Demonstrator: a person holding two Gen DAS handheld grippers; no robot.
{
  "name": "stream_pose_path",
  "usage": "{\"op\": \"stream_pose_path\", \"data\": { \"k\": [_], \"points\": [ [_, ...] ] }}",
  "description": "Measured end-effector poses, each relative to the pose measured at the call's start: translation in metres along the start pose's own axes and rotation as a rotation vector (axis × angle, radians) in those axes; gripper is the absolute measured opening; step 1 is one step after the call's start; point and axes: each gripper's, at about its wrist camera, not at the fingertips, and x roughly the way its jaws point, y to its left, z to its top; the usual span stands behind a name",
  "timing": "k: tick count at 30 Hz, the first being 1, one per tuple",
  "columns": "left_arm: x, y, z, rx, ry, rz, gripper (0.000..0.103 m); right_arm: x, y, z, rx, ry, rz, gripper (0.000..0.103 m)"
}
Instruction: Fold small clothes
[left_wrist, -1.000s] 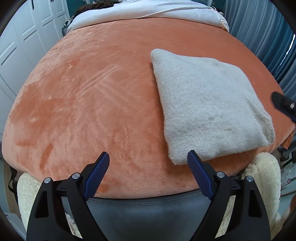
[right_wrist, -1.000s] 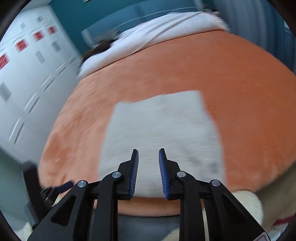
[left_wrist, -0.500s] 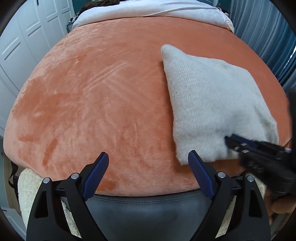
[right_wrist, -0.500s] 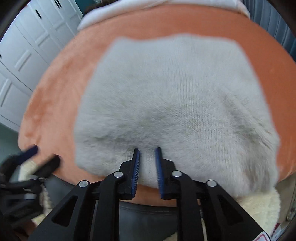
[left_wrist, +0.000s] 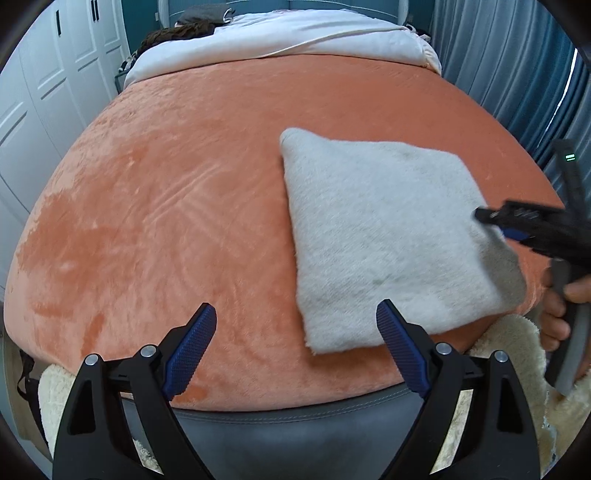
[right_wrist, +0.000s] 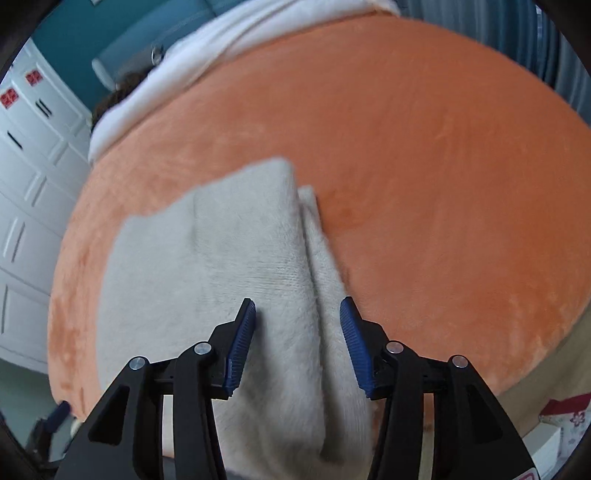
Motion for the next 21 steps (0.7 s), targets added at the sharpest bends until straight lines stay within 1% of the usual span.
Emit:
{"op": "stream_pose_path", "data": {
  "k": [1, 2, 3, 4, 5, 6, 7, 8, 10, 11, 12, 13, 14, 16, 17, 18, 19, 20, 21],
  "points": [
    [-0.001, -0.002, 0.002, 0.003, -0.003, -0.001, 0.086, 0.008, 0.002, 0.001, -0.017, 0.020, 0.021, 0.017],
    [-0.003, -0.004, 0.004, 0.009, -0.006, 0.000, 0.086, 0.006, 0.005, 0.006, -0.024, 0.023, 0.045, 0.011],
    [-0.005, -0.005, 0.006, 0.015, -0.011, 0.003, 0.086, -0.005, 0.009, 0.009, -0.022, -0.017, 0.092, 0.010],
    [-0.006, -0.005, 0.007, 0.019, -0.014, 0.004, 0.087, -0.021, 0.013, 0.009, -0.024, -0.077, 0.145, 0.009],
    [-0.006, -0.004, 0.008, 0.019, -0.014, 0.006, 0.088, -0.040, 0.017, 0.012, -0.038, -0.141, 0.168, 0.009],
    [-0.005, -0.004, 0.008, 0.013, -0.012, 0.007, 0.088, -0.051, 0.018, 0.013, -0.056, -0.191, 0.172, 0.009],
    [-0.003, -0.003, 0.009, 0.007, -0.008, 0.004, 0.088, -0.052, 0.018, 0.014, -0.061, -0.212, 0.161, 0.009],
    [0.001, -0.004, 0.009, 0.003, 0.000, 0.005, 0.088, -0.038, 0.012, 0.016, -0.055, -0.183, 0.130, 0.009],
    [0.009, -0.007, 0.010, 0.000, 0.025, -0.003, 0.088, 0.016, 0.000, 0.011, -0.053, -0.014, 0.035, 0.009],
    [0.010, -0.009, 0.010, 0.000, 0.033, -0.010, 0.088, 0.037, -0.006, 0.003, -0.059, 0.035, 0.006, 0.010],
    [0.012, -0.012, 0.010, 0.005, 0.041, -0.016, 0.088, 0.031, -0.007, 0.001, -0.065, -0.008, 0.012, 0.010],
    [0.012, -0.014, 0.011, 0.017, 0.040, -0.020, 0.088, 0.021, -0.004, 0.001, -0.052, -0.025, 0.030, 0.012],
    [0.011, -0.016, 0.011, 0.024, 0.038, -0.018, 0.089, 0.010, -0.003, 0.001, -0.023, -0.039, 0.050, 0.018],
    [0.013, -0.017, 0.012, 0.025, 0.046, -0.030, 0.089, -0.011, -0.006, -0.003, 0.020, -0.084, 0.080, 0.026],
    [0.015, -0.018, 0.013, 0.020, 0.052, -0.035, 0.089, -0.023, -0.008, -0.008, 0.027, -0.109, 0.086, 0.037],
    [0.018, -0.018, 0.014, 0.016, 0.062, -0.038, 0.089, -0.030, -0.011, -0.012, 0.035, -0.127, 0.077, 0.045],
    [0.021, -0.019, 0.014, 0.013, 0.072, -0.044, 0.089, -0.038, -0.016, -0.019, 0.042, -0.147, 0.062, 0.056],
    [0.024, -0.020, 0.016, 0.010, 0.081, -0.053, 0.089, -0.041, -0.021, -0.028, 0.046, -0.157, 0.044, 0.060],
    [0.027, -0.021, 0.017, 0.007, 0.087, -0.059, 0.089, -0.038, -0.023, -0.033, 0.048, -0.145, 0.029, 0.060]
  ]
}}
